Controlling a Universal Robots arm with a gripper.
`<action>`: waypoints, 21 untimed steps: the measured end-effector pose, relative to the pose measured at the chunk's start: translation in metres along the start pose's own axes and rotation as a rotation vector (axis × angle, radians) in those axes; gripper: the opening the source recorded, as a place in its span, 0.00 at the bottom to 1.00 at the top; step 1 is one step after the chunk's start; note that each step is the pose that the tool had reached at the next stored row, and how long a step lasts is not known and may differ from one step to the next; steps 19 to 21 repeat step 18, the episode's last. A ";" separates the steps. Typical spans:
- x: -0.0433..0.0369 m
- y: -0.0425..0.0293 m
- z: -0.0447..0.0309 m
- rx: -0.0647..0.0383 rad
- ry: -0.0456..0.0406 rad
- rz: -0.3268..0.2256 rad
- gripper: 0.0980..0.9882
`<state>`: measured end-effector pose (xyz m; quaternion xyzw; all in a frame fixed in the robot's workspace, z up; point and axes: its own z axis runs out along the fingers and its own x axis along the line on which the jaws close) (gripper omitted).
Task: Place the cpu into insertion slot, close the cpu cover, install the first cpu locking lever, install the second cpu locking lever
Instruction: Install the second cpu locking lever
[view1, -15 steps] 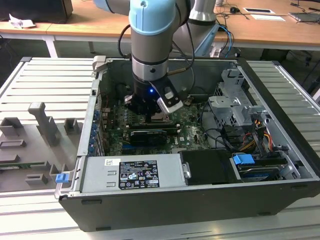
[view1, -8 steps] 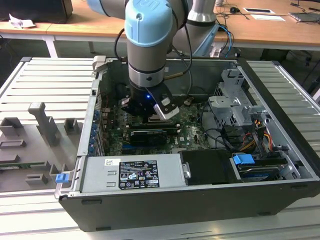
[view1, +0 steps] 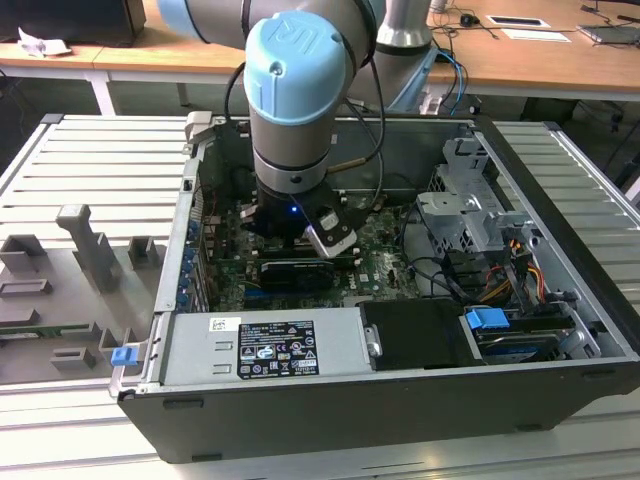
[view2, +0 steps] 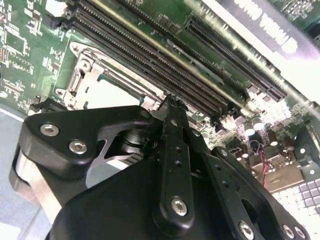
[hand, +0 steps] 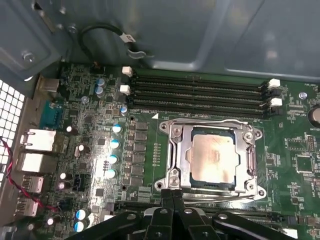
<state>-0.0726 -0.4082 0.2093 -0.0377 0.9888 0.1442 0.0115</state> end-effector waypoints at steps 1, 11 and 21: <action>0.0004 -0.0010 0.0019 -0.009 -0.0008 0.000 0.01; 0.0076 -0.0030 0.0169 -0.071 -0.0056 0.001 0.01; 0.0112 0.0051 -0.0087 -0.072 -0.0057 0.001 0.01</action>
